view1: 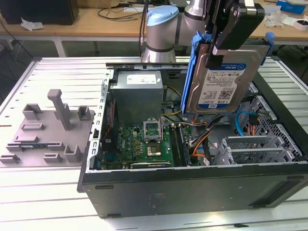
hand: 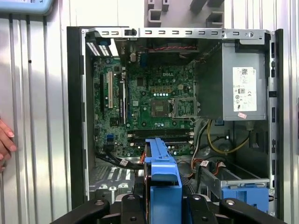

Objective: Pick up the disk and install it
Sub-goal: 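Insert the disk into the insertion slot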

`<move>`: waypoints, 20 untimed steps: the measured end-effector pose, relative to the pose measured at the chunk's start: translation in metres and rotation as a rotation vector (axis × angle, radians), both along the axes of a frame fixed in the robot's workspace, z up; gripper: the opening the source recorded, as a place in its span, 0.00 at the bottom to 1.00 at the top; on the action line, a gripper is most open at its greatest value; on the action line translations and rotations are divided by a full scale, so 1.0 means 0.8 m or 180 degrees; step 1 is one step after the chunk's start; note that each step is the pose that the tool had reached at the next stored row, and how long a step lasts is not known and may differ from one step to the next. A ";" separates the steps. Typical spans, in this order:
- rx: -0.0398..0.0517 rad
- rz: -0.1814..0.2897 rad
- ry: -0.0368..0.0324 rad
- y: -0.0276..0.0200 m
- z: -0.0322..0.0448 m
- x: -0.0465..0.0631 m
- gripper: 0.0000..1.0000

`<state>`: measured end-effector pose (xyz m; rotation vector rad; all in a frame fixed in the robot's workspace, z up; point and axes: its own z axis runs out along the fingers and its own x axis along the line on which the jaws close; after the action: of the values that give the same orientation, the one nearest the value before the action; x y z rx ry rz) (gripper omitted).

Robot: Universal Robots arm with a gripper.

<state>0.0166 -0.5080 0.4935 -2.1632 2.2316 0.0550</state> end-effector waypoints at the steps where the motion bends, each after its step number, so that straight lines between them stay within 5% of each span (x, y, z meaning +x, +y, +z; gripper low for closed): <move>1: 0.0005 0.0000 0.0000 -0.0020 0.0000 0.001 0.37; 13: 0.0053 0.0000 0.0000 -0.0280 -0.0003 0.018 0.37; 15: 0.0069 0.0000 0.0000 -0.0382 -0.0010 0.033 0.37; 20: 0.0073 0.0000 0.0000 -0.0414 -0.0012 0.044 0.37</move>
<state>0.0517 -0.5412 0.4925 -2.1516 2.2197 0.0803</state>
